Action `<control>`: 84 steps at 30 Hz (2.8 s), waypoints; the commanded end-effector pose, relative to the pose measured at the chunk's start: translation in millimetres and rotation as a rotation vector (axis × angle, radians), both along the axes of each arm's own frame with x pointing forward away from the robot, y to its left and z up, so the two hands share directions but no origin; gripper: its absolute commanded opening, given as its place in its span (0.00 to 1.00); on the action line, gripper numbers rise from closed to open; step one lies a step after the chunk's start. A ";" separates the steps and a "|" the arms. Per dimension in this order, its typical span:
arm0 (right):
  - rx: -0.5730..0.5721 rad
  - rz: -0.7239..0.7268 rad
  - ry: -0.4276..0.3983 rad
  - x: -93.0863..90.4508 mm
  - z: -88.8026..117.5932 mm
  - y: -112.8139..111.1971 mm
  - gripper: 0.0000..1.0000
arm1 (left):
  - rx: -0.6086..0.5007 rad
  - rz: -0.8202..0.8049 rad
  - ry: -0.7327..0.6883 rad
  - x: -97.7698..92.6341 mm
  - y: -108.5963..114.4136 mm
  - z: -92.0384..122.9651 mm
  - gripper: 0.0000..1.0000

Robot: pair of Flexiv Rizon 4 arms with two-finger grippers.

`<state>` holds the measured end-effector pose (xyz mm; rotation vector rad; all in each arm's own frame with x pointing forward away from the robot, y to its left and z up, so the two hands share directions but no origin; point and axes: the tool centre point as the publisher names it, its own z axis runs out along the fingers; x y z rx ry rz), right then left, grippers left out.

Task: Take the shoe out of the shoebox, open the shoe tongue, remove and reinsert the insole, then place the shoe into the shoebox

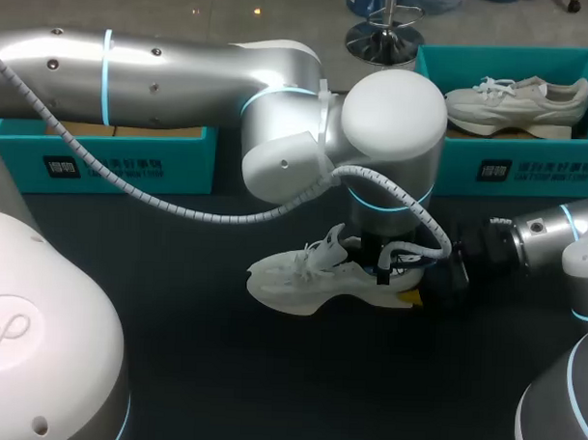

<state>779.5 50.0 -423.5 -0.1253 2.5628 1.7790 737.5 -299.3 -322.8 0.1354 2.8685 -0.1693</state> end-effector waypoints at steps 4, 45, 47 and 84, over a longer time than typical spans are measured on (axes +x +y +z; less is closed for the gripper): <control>-0.003 -0.001 0.000 -0.8 -2.0 0.7 0.00 | -0.011 0.002 -0.040 -5.9 7.5 -2.5 0.17; -0.003 -0.001 0.000 -0.8 -2.0 0.7 0.00 | -0.125 0.074 -0.066 4.7 -13.5 15.3 0.00; -0.003 -0.001 0.000 -0.8 -2.0 0.7 0.00 | -0.163 0.070 -0.030 3.3 -18.0 31.5 0.00; -0.003 -0.001 0.000 -0.8 -2.0 0.7 0.00 | -1.101 -0.138 0.622 134.1 60.7 358.9 0.00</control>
